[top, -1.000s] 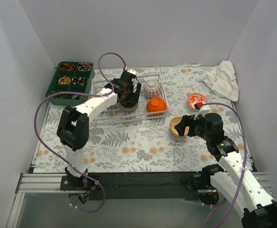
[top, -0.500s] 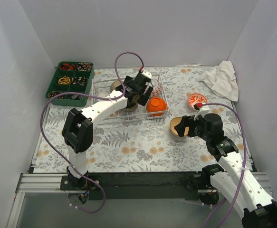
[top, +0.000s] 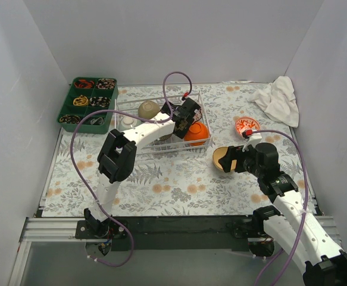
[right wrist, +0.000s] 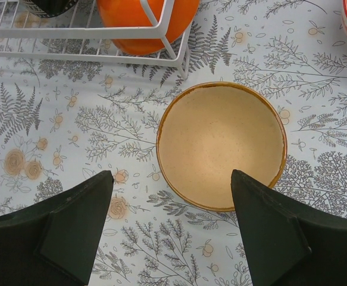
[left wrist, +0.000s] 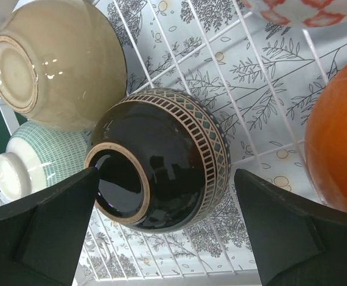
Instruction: Unload the bowls from the dish rack
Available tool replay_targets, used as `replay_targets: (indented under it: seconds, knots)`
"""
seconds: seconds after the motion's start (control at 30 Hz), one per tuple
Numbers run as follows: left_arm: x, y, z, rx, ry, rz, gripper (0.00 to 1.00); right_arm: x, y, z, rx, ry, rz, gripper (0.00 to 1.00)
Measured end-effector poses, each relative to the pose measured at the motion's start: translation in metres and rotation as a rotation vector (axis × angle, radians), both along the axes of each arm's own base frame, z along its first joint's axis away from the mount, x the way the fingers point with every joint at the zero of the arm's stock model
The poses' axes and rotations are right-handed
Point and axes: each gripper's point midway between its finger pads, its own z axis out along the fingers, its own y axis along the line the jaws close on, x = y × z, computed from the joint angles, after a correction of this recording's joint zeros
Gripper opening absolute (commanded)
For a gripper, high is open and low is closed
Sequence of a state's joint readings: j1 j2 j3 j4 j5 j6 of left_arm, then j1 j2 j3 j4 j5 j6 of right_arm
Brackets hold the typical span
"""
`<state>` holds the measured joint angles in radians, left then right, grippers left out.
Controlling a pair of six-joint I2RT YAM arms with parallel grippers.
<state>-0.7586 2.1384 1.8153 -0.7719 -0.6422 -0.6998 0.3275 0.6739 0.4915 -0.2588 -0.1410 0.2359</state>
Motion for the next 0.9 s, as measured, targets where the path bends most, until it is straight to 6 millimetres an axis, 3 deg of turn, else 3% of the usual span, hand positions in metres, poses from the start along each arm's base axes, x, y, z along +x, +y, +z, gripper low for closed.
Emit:
replay_targets:
  seconds: [0.57, 0.9]
  knots:
    - [-0.019, 0.035, -0.007, 0.141, 0.026, 0.139, 0.98, -0.002, -0.001, -0.011, -0.011, 0.029, 0.001, 0.88]
    - [-0.025, 0.043, -0.01, 0.154, 0.021, 0.182, 0.98, -0.002, -0.001, -0.011, -0.012, 0.028, 0.003, 0.88]
